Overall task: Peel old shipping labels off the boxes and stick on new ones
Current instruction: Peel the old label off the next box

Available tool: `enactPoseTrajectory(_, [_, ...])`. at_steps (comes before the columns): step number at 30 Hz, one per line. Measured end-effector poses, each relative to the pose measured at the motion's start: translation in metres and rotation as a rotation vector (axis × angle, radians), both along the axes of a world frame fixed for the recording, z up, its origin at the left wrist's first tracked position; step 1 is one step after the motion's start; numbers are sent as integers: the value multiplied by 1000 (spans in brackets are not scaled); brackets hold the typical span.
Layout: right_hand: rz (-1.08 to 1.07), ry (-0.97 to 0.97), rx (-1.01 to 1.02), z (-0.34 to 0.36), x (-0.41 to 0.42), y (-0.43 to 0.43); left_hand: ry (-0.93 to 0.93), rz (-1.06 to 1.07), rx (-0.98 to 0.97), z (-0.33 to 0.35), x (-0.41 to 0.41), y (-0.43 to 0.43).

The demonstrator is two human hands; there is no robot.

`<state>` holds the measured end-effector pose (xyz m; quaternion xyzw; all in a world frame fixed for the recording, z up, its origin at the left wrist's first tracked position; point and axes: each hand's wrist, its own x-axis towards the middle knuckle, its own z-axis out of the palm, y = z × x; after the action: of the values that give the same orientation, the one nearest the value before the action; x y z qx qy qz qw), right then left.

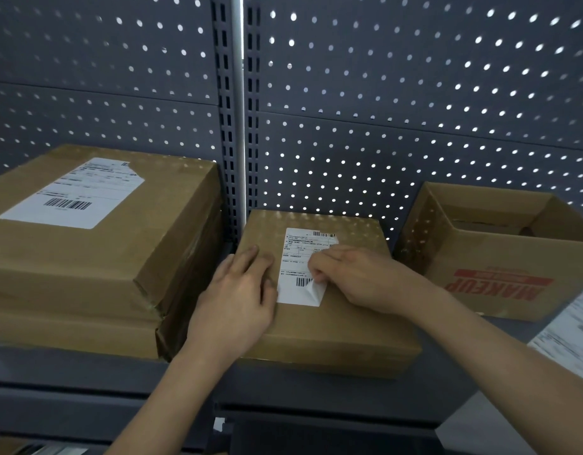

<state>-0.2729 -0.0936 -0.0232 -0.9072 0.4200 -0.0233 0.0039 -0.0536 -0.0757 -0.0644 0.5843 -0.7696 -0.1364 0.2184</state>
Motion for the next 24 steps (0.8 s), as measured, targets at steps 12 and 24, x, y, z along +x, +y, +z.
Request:
enactPoseTrajectory(12, [-120, 63, 52, 8, 28, -8, -6, -1, -15, -2, 0, 0])
enactPoseTrajectory(24, [-140, -199, 58, -5, 40, -22, 59, -42, -63, -2, 4, 1])
